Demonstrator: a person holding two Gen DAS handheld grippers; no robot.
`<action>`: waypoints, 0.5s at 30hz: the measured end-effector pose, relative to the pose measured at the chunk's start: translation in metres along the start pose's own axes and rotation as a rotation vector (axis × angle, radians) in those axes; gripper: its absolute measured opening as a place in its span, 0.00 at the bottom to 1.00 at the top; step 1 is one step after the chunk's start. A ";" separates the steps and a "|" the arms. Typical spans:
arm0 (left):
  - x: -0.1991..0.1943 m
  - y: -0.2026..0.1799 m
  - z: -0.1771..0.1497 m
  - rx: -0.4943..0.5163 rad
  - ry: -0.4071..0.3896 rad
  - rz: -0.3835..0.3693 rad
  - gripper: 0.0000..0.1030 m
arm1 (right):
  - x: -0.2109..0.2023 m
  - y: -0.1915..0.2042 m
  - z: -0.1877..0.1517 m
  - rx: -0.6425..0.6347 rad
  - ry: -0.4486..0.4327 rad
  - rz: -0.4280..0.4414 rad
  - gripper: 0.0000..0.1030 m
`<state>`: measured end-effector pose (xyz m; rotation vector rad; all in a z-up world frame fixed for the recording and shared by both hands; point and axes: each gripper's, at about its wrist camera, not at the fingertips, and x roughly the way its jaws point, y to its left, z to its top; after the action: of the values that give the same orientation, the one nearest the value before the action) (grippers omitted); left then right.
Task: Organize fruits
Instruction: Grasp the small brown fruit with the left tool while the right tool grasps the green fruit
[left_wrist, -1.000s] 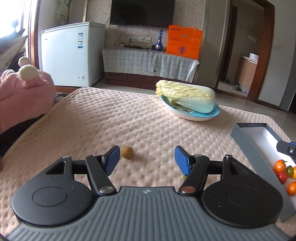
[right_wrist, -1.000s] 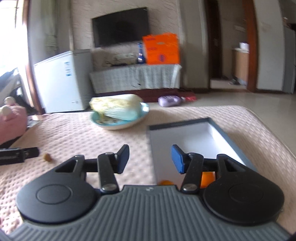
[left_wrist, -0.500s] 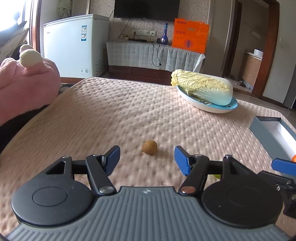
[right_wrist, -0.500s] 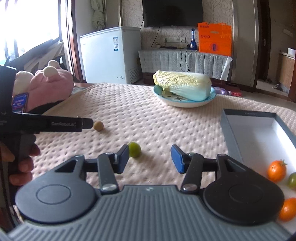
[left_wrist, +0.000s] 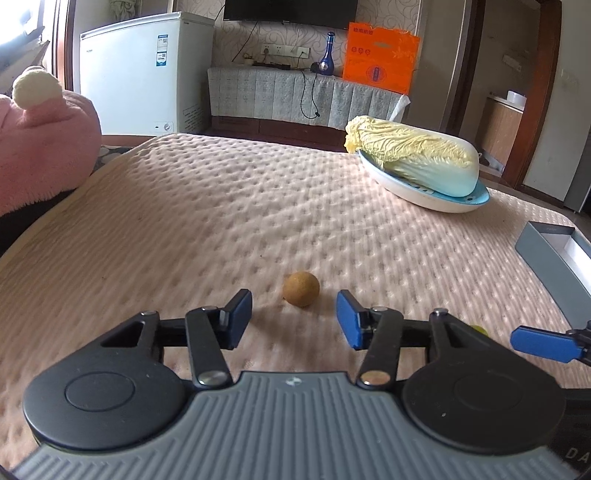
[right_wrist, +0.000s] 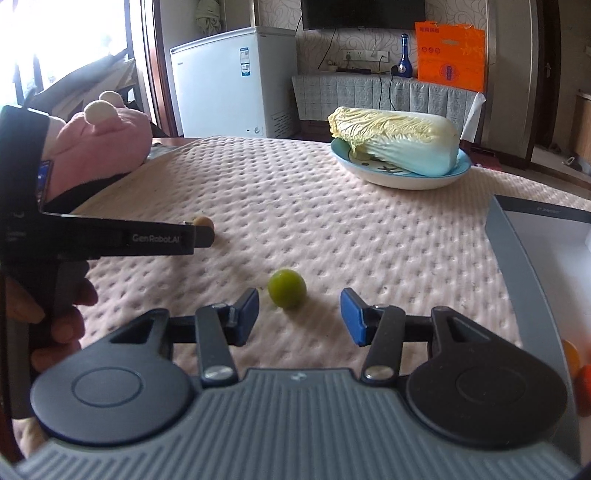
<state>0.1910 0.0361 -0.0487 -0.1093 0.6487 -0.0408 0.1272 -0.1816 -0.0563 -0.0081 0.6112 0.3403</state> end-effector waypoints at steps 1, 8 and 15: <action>0.002 0.002 0.000 -0.010 0.008 -0.007 0.50 | 0.002 0.000 0.001 -0.001 0.002 0.000 0.50; 0.007 0.002 0.004 -0.011 0.006 -0.013 0.47 | 0.018 0.002 0.003 -0.005 0.020 0.005 0.47; 0.012 -0.002 0.007 -0.001 0.006 -0.016 0.39 | 0.021 0.003 0.001 -0.014 0.021 -0.002 0.46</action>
<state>0.2048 0.0342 -0.0505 -0.1152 0.6537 -0.0562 0.1430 -0.1720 -0.0671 -0.0255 0.6292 0.3430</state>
